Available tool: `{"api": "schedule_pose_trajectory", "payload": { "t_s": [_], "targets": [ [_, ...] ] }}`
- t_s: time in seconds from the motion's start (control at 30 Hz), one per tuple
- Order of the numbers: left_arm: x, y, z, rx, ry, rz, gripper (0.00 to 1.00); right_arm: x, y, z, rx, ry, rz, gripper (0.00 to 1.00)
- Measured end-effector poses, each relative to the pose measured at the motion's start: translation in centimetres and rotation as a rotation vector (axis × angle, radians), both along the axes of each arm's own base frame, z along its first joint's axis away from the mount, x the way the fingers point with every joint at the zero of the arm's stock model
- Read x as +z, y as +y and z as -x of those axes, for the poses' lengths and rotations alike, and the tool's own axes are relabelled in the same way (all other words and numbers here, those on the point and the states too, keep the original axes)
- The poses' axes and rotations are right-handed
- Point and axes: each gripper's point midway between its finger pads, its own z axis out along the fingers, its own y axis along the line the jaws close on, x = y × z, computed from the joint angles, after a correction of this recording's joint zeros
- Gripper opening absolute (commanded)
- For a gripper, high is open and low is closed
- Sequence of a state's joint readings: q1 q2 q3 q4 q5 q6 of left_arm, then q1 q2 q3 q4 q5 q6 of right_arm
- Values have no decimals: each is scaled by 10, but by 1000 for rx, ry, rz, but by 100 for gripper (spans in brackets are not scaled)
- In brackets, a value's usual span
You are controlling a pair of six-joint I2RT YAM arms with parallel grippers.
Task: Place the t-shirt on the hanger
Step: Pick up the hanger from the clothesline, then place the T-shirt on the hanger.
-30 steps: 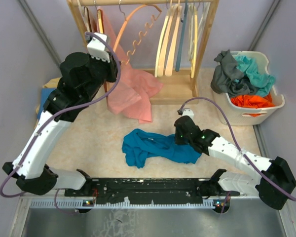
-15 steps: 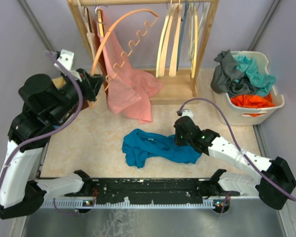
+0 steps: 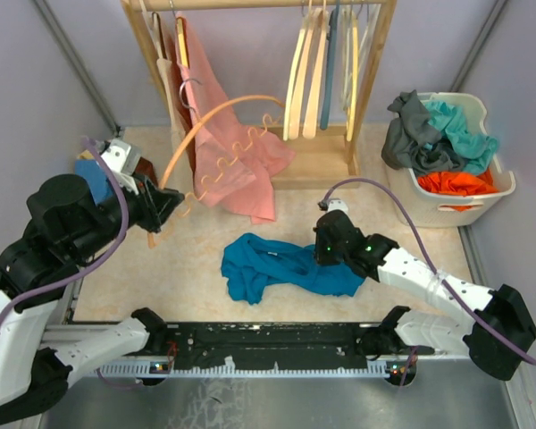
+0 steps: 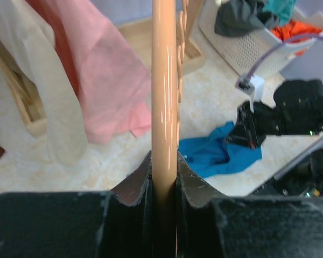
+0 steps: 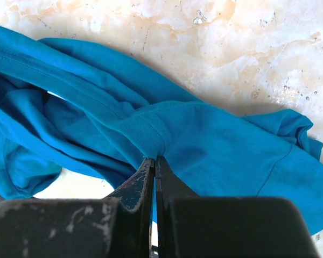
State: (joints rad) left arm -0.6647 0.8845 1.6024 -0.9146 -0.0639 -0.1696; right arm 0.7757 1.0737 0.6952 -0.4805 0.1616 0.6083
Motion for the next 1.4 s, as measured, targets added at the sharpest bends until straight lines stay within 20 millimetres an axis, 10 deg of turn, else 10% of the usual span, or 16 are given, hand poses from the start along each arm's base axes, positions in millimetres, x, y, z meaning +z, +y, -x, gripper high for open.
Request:
{"api": "schedule_pose_trajectory", "payload": {
  "t_s": [1.4],
  "targets": [
    [-146, 4, 119, -310, 453, -35, 0, 18, -15, -5, 7, 26, 151, 0]
  ]
}}
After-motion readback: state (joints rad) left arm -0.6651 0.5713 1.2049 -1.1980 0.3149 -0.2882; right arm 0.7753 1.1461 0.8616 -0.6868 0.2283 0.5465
